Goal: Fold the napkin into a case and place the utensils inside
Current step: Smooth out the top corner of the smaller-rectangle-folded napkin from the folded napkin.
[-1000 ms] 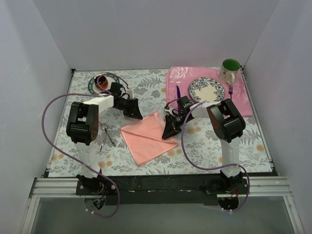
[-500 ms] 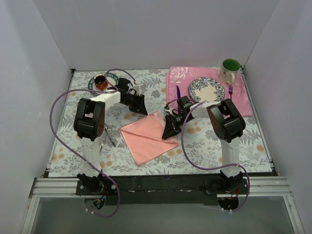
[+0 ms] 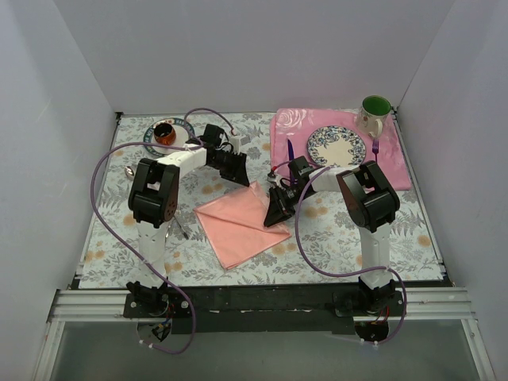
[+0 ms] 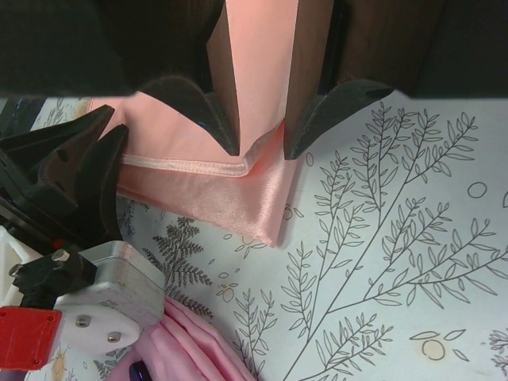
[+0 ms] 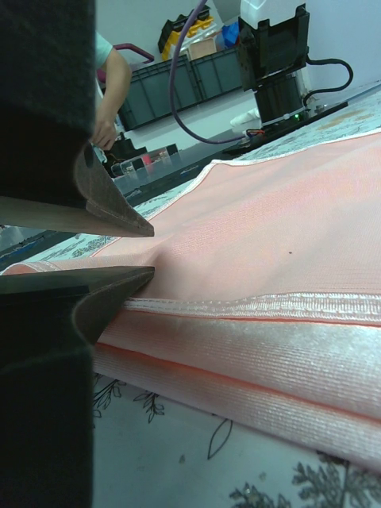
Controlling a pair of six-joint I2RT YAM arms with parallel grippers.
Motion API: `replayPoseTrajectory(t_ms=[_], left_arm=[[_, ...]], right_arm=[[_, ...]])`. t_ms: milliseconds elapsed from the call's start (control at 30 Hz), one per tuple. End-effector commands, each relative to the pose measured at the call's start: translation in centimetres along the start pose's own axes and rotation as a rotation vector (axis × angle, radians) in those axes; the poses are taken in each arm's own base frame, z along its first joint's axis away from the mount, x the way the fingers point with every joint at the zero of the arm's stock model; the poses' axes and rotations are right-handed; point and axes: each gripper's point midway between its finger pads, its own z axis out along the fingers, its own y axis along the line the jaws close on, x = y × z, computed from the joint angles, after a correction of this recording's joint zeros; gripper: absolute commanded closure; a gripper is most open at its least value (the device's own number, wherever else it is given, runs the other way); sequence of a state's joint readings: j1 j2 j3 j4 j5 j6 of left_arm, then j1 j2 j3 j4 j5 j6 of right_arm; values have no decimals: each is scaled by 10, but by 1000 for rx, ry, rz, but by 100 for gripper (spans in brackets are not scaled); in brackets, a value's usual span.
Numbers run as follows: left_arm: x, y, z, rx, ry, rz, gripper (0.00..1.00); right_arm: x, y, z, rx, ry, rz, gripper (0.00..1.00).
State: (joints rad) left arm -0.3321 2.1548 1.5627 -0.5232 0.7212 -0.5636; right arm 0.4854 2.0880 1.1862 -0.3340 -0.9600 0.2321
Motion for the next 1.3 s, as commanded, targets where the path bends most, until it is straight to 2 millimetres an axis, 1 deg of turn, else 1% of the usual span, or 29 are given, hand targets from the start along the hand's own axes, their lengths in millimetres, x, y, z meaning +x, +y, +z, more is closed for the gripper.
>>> replayPoseTrajectory(t_ms=[0,167,300,400,500,533,633,800,967,1067,1100,1167,1200,1267], left_arm=[[-9,-10,0,18,-11,54,71],[-6,-13,4,22,2,67,70],[-3,-13,9,24,14,75,75],[0,-12,12,19,28,78,77],[-2,-10,13,14,22,80,85],[-4,-10,14,13,17,83,90],[-7,-11,13,10,7,84,100],[-14,-14,10,12,-21,94,100],[-17,-13,11,7,-31,95,100],[-14,-12,12,8,-25,88,100],[-12,-11,13,8,-22,87,100],[-7,-11,14,12,-11,76,100],[-7,-11,14,11,-15,78,100],[-3,-10,15,10,-9,70,100]], right_arm=[[6,-16,2,67,3,-6,69],[6,-15,2,66,2,-7,69],[5,-15,2,66,2,-7,69],[5,-14,1,64,2,-10,69],[5,-13,1,64,2,-11,69],[5,-13,1,61,3,-13,69],[4,-10,0,56,3,-22,69],[3,-7,-2,50,-3,-31,68],[2,0,-4,32,-9,-46,64],[0,9,-6,6,-20,-72,62],[-1,17,-8,-18,-26,-89,62],[0,25,-11,-46,-38,-92,62],[-5,35,-14,-65,-66,-134,62],[-8,49,-17,-103,-87,-134,61]])
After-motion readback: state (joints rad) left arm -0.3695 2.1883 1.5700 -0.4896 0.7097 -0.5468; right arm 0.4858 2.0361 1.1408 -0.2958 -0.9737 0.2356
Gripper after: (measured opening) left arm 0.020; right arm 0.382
